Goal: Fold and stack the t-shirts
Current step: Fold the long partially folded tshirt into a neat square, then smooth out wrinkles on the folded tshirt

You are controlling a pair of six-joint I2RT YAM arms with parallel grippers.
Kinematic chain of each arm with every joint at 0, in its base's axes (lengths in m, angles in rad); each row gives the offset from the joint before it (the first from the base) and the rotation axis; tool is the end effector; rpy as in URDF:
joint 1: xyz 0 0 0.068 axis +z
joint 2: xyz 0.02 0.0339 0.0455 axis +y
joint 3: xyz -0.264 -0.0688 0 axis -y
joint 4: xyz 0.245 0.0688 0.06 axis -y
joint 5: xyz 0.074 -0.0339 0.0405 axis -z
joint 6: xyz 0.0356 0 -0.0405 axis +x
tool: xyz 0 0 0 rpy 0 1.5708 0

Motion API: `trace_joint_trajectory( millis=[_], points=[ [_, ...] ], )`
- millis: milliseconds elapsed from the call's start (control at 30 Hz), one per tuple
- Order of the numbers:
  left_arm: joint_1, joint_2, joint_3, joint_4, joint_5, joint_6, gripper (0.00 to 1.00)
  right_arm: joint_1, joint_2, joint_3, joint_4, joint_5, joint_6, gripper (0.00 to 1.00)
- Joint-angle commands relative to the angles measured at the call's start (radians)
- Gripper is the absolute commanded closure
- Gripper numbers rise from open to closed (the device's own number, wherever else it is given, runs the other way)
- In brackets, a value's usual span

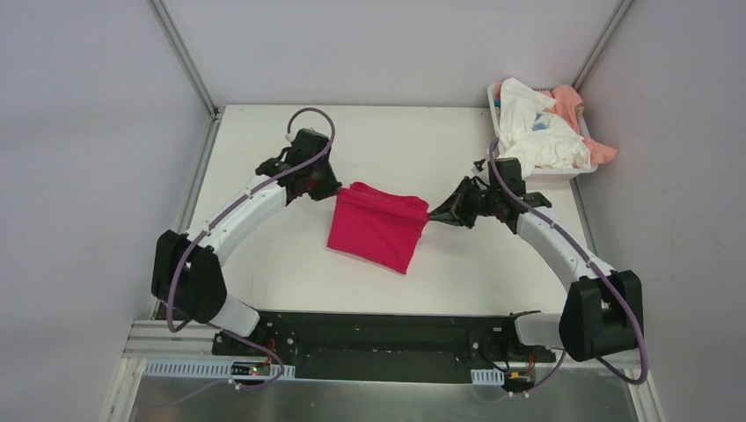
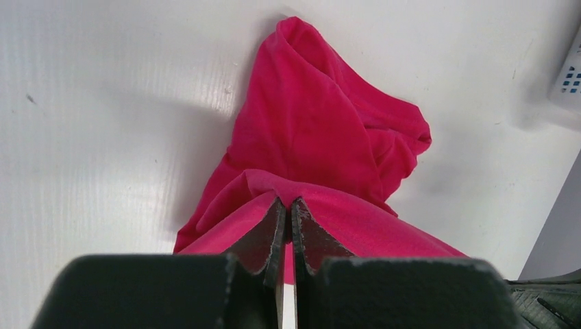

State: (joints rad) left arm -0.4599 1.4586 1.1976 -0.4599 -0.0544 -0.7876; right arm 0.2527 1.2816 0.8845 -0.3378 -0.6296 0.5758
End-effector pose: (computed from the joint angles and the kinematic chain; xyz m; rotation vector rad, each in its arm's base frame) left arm 0.2920 -0.1425 0.2983 -0.4137 2.3238 -0.5717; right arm 0.2563 0.0878 0.2582 0.0431 2.4035 1.1345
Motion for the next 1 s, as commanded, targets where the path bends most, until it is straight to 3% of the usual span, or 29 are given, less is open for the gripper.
trace_joint_trajectory(
  millis=[0,733,800,900,967],
  points=[
    [0.050,0.074,0.081,0.008,-0.027,0.056,1.00,-0.042,0.055,0.048,0.045,-0.011,0.000,1.00],
    [0.117,0.479,0.334,0.012,0.166,0.113,1.00,-0.093,0.395,0.138,0.205,0.004,0.051,1.00],
    [0.123,0.501,0.353,0.011,0.178,0.115,0.87,-0.095,0.426,0.157,0.211,0.000,0.051,0.98],
    [0.134,0.505,0.378,0.012,0.186,0.119,0.56,-0.098,0.463,0.212,0.202,0.002,0.037,0.66],
    [0.136,0.487,0.384,0.011,0.180,0.125,0.29,-0.100,0.457,0.242,0.170,0.025,0.021,0.45]
  ],
)
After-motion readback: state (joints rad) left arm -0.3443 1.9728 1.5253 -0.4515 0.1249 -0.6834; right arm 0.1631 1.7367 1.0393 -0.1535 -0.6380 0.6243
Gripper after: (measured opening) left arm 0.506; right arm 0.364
